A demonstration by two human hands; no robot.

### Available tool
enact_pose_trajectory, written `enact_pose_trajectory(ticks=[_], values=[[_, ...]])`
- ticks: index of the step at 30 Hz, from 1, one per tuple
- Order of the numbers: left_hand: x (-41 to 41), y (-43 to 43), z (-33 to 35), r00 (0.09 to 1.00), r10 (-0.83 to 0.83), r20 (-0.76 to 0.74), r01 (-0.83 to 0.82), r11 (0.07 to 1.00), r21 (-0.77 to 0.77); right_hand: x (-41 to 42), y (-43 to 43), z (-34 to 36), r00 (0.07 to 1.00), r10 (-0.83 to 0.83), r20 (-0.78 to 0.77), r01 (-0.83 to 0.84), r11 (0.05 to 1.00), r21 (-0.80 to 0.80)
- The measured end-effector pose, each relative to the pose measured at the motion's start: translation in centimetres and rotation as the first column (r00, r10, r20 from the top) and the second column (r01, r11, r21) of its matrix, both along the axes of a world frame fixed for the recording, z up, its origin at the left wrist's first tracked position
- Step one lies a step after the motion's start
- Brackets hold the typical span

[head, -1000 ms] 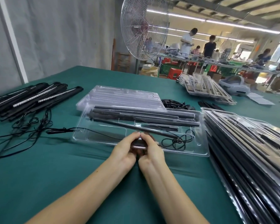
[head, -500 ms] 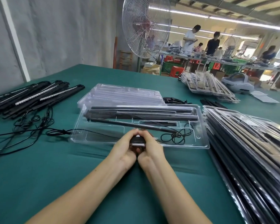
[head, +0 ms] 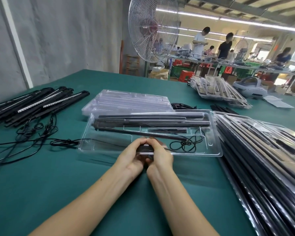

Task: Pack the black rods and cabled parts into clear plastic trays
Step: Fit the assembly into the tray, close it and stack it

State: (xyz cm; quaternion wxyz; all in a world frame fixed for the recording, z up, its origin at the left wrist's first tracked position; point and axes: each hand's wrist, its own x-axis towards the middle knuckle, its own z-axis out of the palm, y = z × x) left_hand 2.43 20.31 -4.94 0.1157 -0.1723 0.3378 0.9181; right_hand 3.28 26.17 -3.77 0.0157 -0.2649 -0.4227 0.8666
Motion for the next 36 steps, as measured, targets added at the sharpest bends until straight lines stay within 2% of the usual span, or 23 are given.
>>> enact_pose_trajectory(ticks=[3,7,10,12,13,14,15,16,17,18,19,20,22,24,25,28,31,33,34,36], values=[[-0.1,0.0,-0.4,0.999,0.031,-0.028,-0.031,0.999,-0.014,-0.1,0.5,0.0,0.999,0.046,0.006,-0.046,0.999,-0.001],[-0.5,-0.3,-0.8,0.998,-0.02,-0.058,0.02,1.0,0.002,-0.2,1.3,0.2,0.995,0.093,-0.027,-0.094,0.995,-0.037],[-0.4,-0.9,0.0,0.987,-0.122,-0.103,0.115,0.991,-0.072,-0.4,1.7,0.3,0.992,0.109,-0.06,-0.109,0.994,0.003],[0.0,-1.9,0.9,0.954,-0.28,-0.108,0.26,0.95,-0.172,-0.6,2.1,0.9,0.994,0.086,-0.062,-0.086,0.996,0.006],[0.4,-2.8,1.5,0.908,-0.412,-0.081,0.381,0.89,-0.251,-0.7,2.5,1.3,0.997,0.06,-0.055,-0.062,0.998,-0.028],[0.9,-3.8,2.2,0.828,-0.56,-0.032,0.508,0.773,-0.381,-0.9,2.9,1.7,0.998,0.034,-0.056,-0.037,0.998,-0.06],[1.4,-5.1,2.7,0.722,-0.691,0.037,0.596,0.594,-0.54,-1.2,3.3,2.2,0.998,0.019,-0.064,-0.024,0.997,-0.068],[1.9,-6.5,3.5,0.622,-0.776,0.105,0.611,0.397,-0.684,-1.4,3.8,2.7,0.997,0.011,-0.076,-0.015,0.998,-0.053],[2.4,-8.1,4.5,0.545,-0.826,0.141,0.569,0.242,-0.786,-1.6,4.3,3.3,0.995,0.005,-0.095,-0.009,0.999,-0.036],[3.0,-9.6,5.8,0.514,-0.848,0.129,0.49,0.167,-0.856,-1.9,4.7,4.0,0.993,-0.007,-0.118,0.003,1.0,-0.028],[3.5,-11.1,7.3,0.539,-0.839,0.069,0.385,0.173,-0.907,-2.1,5.0,4.8,0.99,-0.016,-0.141,0.01,0.999,-0.043],[3.8,-12.3,8.8,0.604,-0.796,-0.027,0.254,0.225,-0.941,-2.2,5.2,5.6,0.986,-0.023,-0.165,0.013,0.998,-0.063],[3.6,-14.3,11.2,0.743,-0.615,-0.264,-0.082,0.308,-0.948,-2.4,5.4,7.3,0.979,-0.011,-0.202,0.0,0.998,-0.055],[2.8,-15.7,13.3,0.784,-0.482,-0.391,-0.302,0.254,-0.919,-2.5,5.2,9.0,0.971,0.012,-0.237,-0.017,1.0,-0.02],[2.3,-16.4,14.4,0.804,-0.461,-0.377,-0.329,0.183,-0.926,-2.6,5.1,9.8,0.968,0.017,-0.251,-0.02,1.0,-0.008],[2.0,-18.8,18.3,0.879,-0.407,-0.249,-0.277,-0.011,-0.961,-2.8,5.3,12.0,0.961,0.045,-0.271,-0.021,0.996,0.09],[0.5,-20.0,20.8,0.858,-0.318,-0.404,-0.45,-0.084,-0.889,-2.8,5.6,13.9,0.948,0.152,-0.281,-0.093,0.973,0.211],[-0.8,-18.1,20.3,0.862,-0.401,-0.311,-0.392,-0.139,-0.909,-2.6,5.7,15.1,0.922,0.263,-0.284,-0.184,0.943,0.276],[-1.5,-17.0,19.5,0.858,-0.457,-0.234,-0.313,-0.104,-0.944,-2.7,5.8,15.6,0.909,0.313,-0.275,-0.232,0.928,0.291],[-2.9,-15.0,17.4,0.844,-0.524,-0.11,-0.067,0.101,-0.993,-2.8,5.9,16.2,0.873,0.422,-0.243,-0.342,0.886,0.313]])
